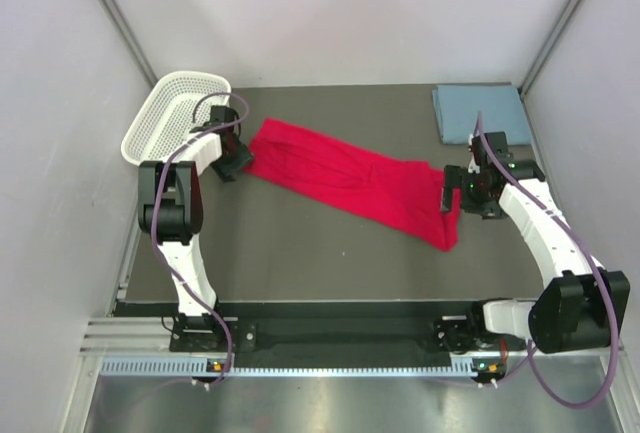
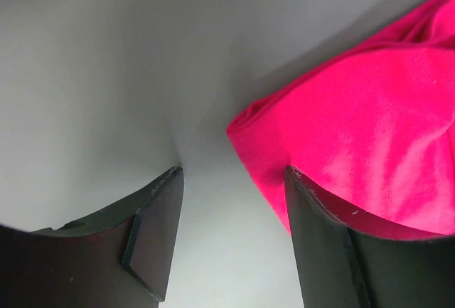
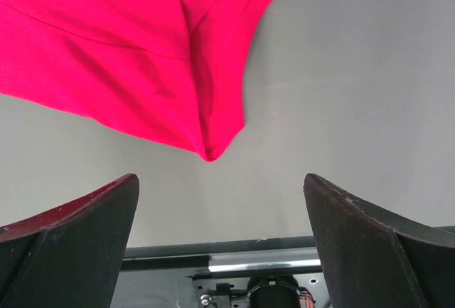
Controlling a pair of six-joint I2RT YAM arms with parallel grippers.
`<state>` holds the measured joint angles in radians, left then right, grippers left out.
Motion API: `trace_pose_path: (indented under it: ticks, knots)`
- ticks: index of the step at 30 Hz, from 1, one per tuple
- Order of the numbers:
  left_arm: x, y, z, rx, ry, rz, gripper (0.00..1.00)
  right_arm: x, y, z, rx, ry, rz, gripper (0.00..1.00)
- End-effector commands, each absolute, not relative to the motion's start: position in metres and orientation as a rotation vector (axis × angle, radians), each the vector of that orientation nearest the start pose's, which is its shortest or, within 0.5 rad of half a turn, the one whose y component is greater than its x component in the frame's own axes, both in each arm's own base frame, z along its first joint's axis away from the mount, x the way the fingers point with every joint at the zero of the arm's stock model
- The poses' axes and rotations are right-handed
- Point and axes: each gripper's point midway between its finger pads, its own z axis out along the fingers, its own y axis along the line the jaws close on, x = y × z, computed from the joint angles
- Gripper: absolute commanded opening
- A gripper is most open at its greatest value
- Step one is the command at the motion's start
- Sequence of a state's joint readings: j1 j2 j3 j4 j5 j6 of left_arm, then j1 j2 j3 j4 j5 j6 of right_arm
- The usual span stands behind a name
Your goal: Fold and stack the t-shirts
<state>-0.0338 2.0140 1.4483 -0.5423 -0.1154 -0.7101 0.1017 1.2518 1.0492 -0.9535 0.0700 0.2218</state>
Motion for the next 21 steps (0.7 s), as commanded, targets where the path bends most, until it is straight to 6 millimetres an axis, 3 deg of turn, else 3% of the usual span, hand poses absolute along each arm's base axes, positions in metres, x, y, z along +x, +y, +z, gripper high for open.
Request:
trace_pose_path:
  ticks: [1,8,11,14,15,17,21]
  knots:
    - [0.463,-0.014,0.037,-0.917,2.452,-0.057,0.64,0.255,0.021,0.139,0.22,2.67,0.015,1.0]
    - [0.478,-0.02,0.031,-0.891,2.439,-0.108,0.58,0.252,0.026,0.135,0.208,2.691,0.049,1.0]
    - [0.485,-0.02,0.033,-0.869,2.438,-0.11,0.49,0.251,0.027,0.133,0.203,2.695,0.052,1.0]
    - [0.488,-0.021,0.033,-0.84,2.441,-0.116,0.34,0.25,0.03,0.131,0.195,2.704,0.077,1.0]
    - [0.489,-0.021,0.032,-0.833,2.445,-0.115,0.16,0.249,0.032,0.13,0.192,2.709,0.091,1.0]
    - [0.487,-0.021,0.03,-0.811,2.459,-0.11,0.0,0.247,0.032,0.128,0.193,2.716,0.089,1.0]
    - [0.469,-0.018,0.031,-0.787,2.48,-0.08,0.0,0.246,0.032,0.125,0.201,2.718,0.091,1.0]
